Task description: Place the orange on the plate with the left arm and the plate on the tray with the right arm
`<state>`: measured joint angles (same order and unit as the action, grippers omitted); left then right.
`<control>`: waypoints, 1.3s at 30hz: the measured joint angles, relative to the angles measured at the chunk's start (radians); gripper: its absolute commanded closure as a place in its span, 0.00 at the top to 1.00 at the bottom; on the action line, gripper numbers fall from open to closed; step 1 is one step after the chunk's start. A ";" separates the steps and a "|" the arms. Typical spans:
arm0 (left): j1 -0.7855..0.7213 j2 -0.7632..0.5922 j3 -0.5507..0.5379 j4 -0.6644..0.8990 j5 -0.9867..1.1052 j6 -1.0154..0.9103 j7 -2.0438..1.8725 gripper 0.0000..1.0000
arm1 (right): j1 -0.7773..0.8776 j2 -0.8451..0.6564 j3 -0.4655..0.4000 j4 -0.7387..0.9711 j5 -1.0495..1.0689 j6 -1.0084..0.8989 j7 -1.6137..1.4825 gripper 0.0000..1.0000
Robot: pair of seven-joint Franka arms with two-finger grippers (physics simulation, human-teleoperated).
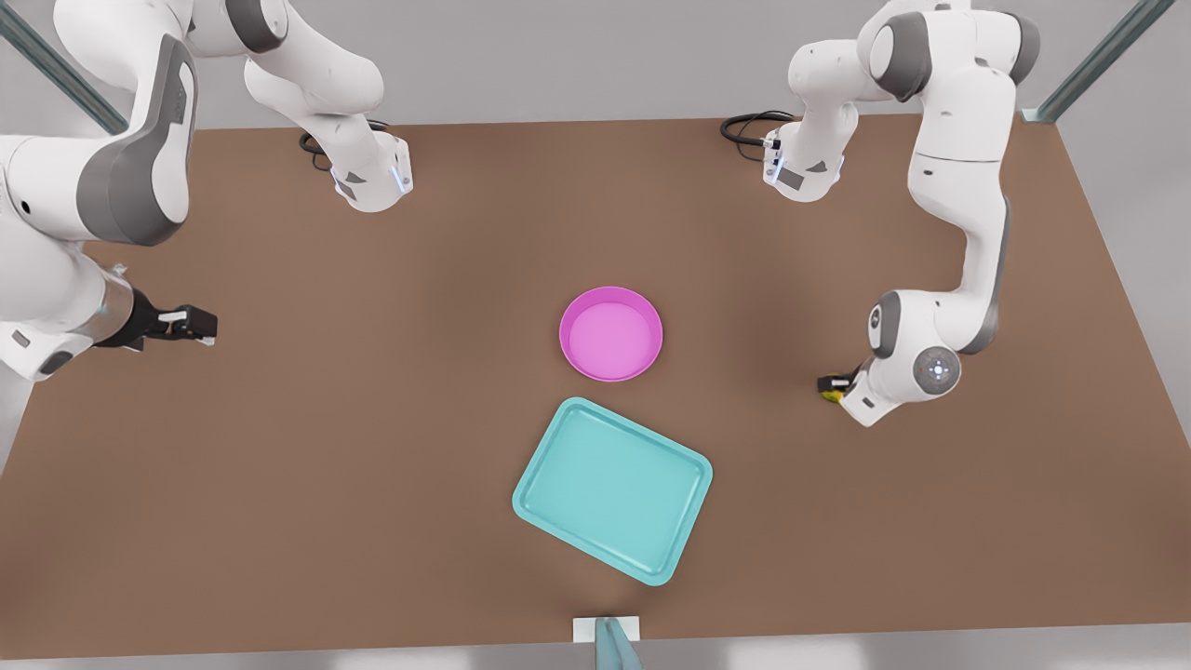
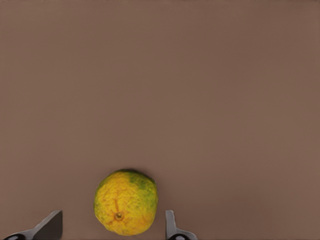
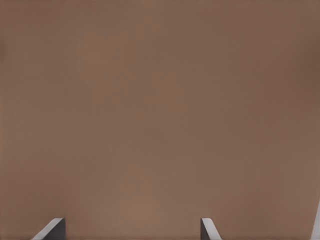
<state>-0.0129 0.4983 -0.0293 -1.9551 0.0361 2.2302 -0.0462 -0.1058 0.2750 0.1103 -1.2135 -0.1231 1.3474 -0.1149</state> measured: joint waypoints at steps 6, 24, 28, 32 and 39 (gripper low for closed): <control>-0.005 0.037 0.000 -0.016 -0.001 0.079 -0.001 1.00 | 0.000 0.002 0.000 0.001 0.000 0.002 -0.002 1.00; -0.006 0.037 0.006 -0.072 -0.002 0.147 -0.002 1.00 | -0.003 0.004 0.000 0.001 0.000 0.002 -0.005 1.00; -0.007 0.045 0.006 -0.078 -0.001 0.154 -0.002 1.00 | -0.003 0.004 0.000 0.001 0.000 0.002 -0.005 1.00; -0.007 0.045 0.008 -0.085 0.000 0.155 -0.002 0.69 | -0.003 0.004 0.000 0.001 0.000 0.002 -0.005 1.00; -0.013 0.013 0.017 -0.081 0.010 0.125 -0.018 0.64 | -0.007 0.004 0.000 0.001 0.001 0.002 -0.006 1.00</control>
<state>-0.0261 0.5109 -0.0127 -2.0362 0.0458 2.3553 -0.0638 -0.1124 0.2789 0.1103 -1.2123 -0.1218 1.3497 -0.1211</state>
